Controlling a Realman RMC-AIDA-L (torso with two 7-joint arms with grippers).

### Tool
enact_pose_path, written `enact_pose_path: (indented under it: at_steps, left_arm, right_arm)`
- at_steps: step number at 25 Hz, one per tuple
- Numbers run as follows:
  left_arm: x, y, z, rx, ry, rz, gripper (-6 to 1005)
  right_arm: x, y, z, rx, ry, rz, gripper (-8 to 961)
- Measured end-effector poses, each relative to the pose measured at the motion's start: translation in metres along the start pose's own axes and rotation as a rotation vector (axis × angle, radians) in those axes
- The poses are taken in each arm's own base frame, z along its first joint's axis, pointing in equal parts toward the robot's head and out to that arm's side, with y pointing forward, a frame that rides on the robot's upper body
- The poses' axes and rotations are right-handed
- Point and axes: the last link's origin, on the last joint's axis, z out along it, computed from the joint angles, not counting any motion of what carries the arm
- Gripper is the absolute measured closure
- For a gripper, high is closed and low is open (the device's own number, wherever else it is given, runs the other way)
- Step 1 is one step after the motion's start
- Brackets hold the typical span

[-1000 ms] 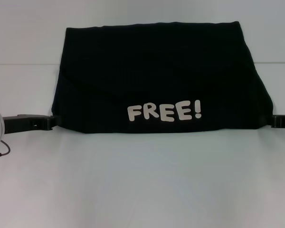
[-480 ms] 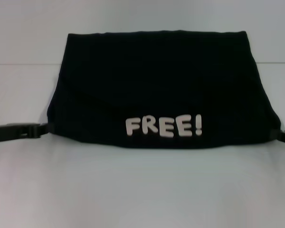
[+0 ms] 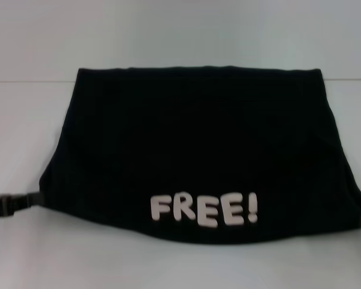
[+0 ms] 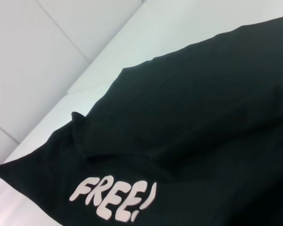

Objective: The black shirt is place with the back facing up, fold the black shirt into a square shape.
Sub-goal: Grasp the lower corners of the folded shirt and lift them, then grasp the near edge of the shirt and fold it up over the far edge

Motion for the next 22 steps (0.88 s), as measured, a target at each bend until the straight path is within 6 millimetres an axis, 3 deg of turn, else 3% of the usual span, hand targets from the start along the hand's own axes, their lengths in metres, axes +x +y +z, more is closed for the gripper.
enact_pose_path:
  at_steps: [13,17,22]
  left_arm:
    - [-0.057,0.02,-0.041,-0.163,-0.07,-0.054,981]
    - [-0.066,0.024,-0.043,-0.187,-0.104,-0.063,980]
    - [-0.068,0.028,-0.042,-0.21,-0.131,-0.063,979]
  right_arm:
    - [0.046,0.014,-0.049,-0.047,0.029,0.037,940]
    - [0.059,0.02,-0.057,-0.065,0.042,0.055,937]
    - [0.061,0.023,-0.062,-0.082,0.045,0.075,933]
